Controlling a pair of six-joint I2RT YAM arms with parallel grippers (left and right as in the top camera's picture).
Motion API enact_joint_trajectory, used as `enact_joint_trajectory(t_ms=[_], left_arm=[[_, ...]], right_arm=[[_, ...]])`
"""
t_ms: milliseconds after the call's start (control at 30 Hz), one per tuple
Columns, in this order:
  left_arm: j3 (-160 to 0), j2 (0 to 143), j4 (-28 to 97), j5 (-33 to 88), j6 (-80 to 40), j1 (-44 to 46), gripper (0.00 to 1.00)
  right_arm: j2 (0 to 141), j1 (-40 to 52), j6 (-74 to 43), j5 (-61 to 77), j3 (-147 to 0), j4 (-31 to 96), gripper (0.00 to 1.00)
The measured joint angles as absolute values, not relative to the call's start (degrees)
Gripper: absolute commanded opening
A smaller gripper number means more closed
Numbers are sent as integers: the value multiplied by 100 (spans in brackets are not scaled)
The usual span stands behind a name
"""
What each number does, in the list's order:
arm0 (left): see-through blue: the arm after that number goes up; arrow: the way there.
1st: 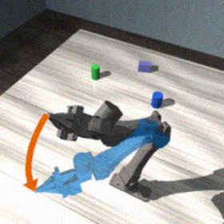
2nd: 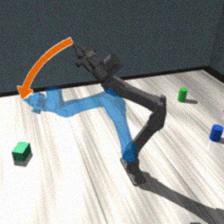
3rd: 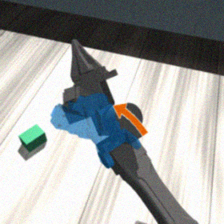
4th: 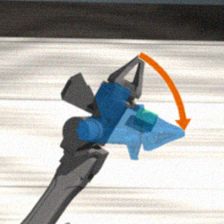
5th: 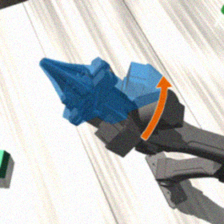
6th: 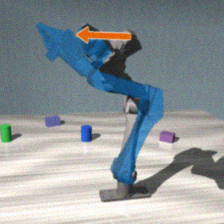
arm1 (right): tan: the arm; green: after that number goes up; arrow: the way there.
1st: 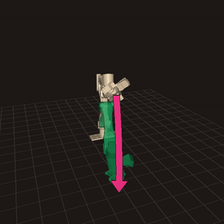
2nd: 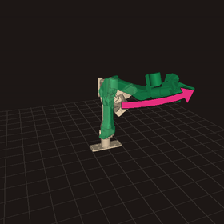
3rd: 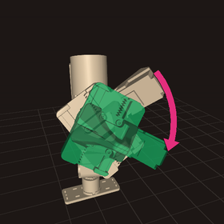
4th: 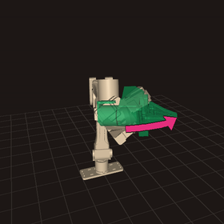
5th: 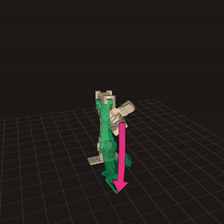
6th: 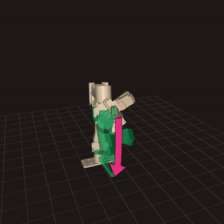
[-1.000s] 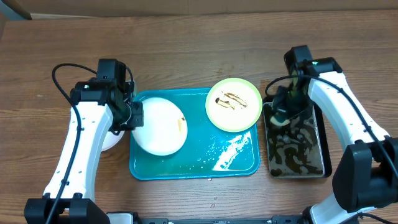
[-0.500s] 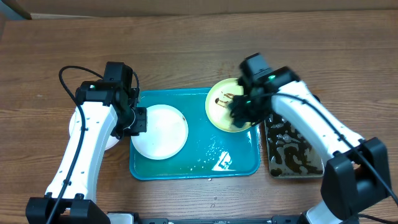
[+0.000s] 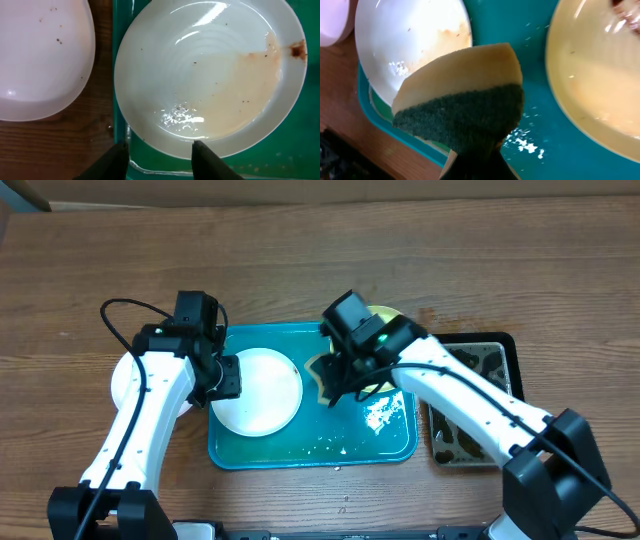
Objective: Clean dirty plates on tray and stack at the side
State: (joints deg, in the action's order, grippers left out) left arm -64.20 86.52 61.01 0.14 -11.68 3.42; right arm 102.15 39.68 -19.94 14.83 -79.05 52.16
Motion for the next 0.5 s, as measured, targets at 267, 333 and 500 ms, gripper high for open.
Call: enact_joint_trajectory(t_ms=[267,333,500], left_arm=[[-6248,8831,5092,-189,-1055,340,55],[-6248,8932,5052,-228,-1026,340,55],[-6246,9155,5054,-266,-1009,340,59]], right_arm=[[10283,4010,-2099,1302,-7905,5531,4],[10283,4010,-2104,1216,-7905,5649,4],[10283,4010,-2099,1103,-7905,5839,4]])
